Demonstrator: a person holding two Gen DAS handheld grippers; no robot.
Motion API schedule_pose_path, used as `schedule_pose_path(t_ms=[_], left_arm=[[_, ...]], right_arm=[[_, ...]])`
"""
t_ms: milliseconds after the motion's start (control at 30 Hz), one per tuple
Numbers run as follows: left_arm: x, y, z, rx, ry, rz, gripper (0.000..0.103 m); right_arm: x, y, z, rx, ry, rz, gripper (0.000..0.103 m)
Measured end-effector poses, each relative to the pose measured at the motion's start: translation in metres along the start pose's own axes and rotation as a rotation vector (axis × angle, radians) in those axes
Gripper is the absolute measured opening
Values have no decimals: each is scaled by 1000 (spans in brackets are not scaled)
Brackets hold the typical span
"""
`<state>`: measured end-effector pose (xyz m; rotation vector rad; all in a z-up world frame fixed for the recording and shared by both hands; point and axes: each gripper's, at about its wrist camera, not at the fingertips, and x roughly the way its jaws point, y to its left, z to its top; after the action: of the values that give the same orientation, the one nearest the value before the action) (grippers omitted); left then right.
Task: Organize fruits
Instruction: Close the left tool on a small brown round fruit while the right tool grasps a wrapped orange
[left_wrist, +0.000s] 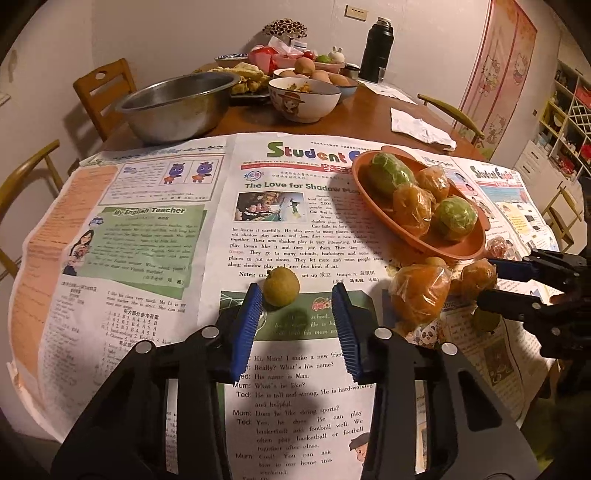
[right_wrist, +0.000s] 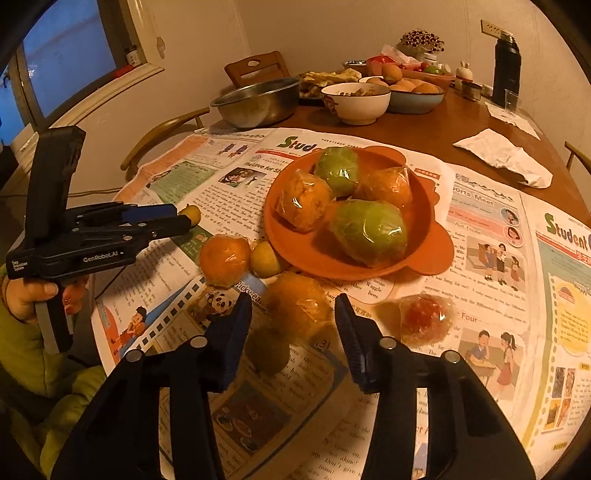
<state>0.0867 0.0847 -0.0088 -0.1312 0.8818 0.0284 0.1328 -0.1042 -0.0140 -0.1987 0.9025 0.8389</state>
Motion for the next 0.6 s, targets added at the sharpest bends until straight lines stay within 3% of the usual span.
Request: schedule_pose_path(t_ms=[133,300,600], left_arm=[[4,3,1,-7,6,-2,27],[8,4,2,-8,13,-6,18],[20,4,6,-6,29,10,16]], right_arm=[[3,0,1,-4,9,17,39],[2,0,-1,-9,4,30,37],[-6,1,-3,-19,-22,47,35]])
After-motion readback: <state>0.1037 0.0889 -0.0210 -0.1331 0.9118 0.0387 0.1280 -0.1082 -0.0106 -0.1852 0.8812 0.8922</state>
